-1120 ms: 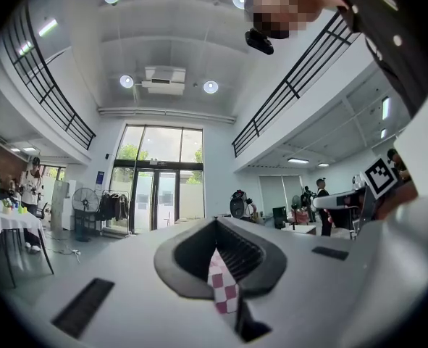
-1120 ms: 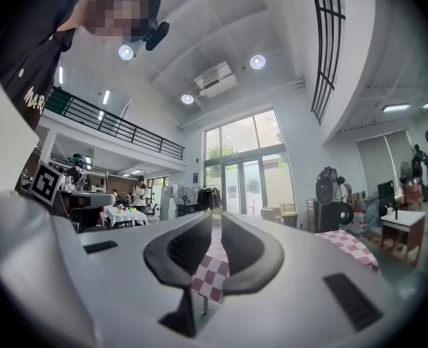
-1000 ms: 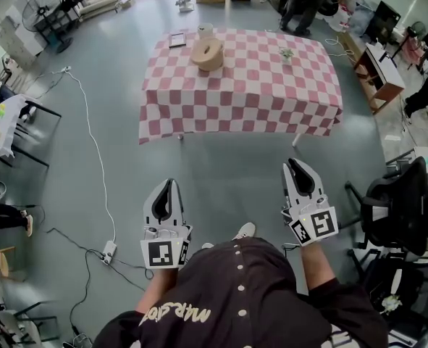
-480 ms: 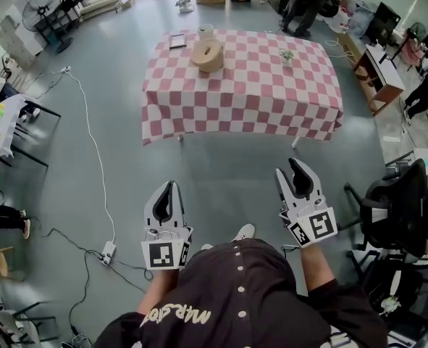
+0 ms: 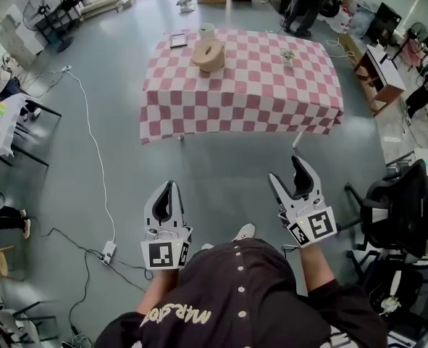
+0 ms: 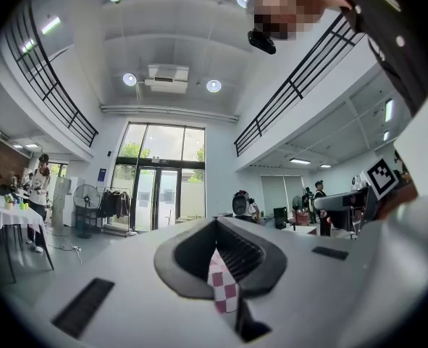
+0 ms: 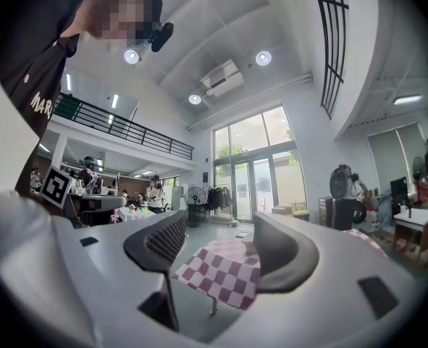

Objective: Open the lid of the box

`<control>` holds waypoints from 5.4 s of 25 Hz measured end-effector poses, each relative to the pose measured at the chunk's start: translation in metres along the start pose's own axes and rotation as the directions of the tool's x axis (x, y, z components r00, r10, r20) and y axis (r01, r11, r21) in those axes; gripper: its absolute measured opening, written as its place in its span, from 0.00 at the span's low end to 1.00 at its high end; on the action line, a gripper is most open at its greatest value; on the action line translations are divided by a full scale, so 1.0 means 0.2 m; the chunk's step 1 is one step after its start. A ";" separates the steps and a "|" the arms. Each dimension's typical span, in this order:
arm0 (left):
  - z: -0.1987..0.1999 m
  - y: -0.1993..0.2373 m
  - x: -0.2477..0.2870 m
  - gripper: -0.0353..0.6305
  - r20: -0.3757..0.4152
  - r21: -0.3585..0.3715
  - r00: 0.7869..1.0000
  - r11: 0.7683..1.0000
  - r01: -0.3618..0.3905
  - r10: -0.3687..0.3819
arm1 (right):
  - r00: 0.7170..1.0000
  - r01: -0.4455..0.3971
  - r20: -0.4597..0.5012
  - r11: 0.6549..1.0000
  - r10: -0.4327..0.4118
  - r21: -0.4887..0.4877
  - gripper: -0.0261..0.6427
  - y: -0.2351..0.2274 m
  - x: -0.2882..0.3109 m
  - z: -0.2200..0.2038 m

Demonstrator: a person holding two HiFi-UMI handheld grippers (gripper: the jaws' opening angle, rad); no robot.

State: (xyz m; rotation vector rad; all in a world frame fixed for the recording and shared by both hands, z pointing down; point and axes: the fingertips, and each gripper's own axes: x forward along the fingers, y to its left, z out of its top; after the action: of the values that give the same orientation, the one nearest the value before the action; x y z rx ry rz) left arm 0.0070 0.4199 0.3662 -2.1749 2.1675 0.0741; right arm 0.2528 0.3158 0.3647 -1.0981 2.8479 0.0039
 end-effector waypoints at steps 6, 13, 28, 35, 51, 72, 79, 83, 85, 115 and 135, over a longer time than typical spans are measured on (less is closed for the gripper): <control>-0.01 -0.01 0.01 0.06 -0.001 -0.002 1.000 1.000 0.005 -0.005 | 1.000 0.002 0.006 1.000 -0.002 -0.003 0.54 -0.01 0.00 0.00; 0.00 -0.02 0.04 0.06 -0.001 -0.004 1.000 1.000 0.011 -0.011 | 1.000 -0.013 0.013 1.000 0.013 -0.008 0.65 -0.01 -0.01 0.00; -0.04 -0.16 0.20 0.06 -0.024 0.003 1.000 1.000 0.000 0.000 | 0.999 -0.037 -0.004 0.999 0.037 -0.005 0.73 -0.20 0.04 -0.06; -0.04 -0.32 0.33 0.06 0.000 -0.005 1.000 1.000 -0.004 0.004 | 0.999 -0.048 0.008 0.999 0.049 -0.016 0.73 -0.38 0.04 -0.05; -0.11 -0.28 0.47 0.06 -0.020 -0.030 0.999 0.999 -0.034 0.033 | 0.999 -0.048 -0.013 0.999 0.049 0.018 0.73 -0.54 0.17 -0.09; -0.17 0.21 0.92 0.06 -0.023 -0.086 0.999 0.996 -0.028 0.026 | 0.998 -0.046 -0.046 0.999 0.047 0.013 0.72 -0.52 0.80 -0.12; -0.16 0.35 1.07 0.06 -0.011 -0.085 1.000 0.996 -0.016 0.015 | 0.999 -0.033 -0.039 0.999 0.033 -0.001 0.72 -0.53 0.99 -0.10; -0.15 0.42 1.14 0.06 -0.008 -0.085 1.000 0.996 -0.003 0.002 | 0.999 -0.024 -0.034 1.000 0.024 -0.005 0.72 -0.52 1.07 -0.10; -0.16 0.46 1.18 0.06 -0.008 -0.084 1.000 0.996 0.005 -0.005 | 0.999 -0.016 -0.035 1.000 0.016 -0.009 0.72 -0.52 1.11 -0.10; -0.21 0.73 1.43 0.06 -0.006 -0.058 0.999 0.998 0.033 -0.033 | 0.999 0.051 -0.018 0.999 -0.051 -0.010 0.72 -0.55 1.39 -0.17; -0.28 0.76 2.03 0.06 -0.038 -0.031 0.998 0.998 -0.048 0.047 | 0.998 -0.041 -0.051 0.997 0.044 0.066 0.73 -1.03 1.92 -0.30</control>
State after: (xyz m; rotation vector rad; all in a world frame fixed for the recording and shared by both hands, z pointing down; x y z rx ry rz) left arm -0.1448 0.0109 0.3864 -2.1587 2.2538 0.0715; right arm 0.1033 -0.0968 0.3983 -1.0401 2.8950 -0.1153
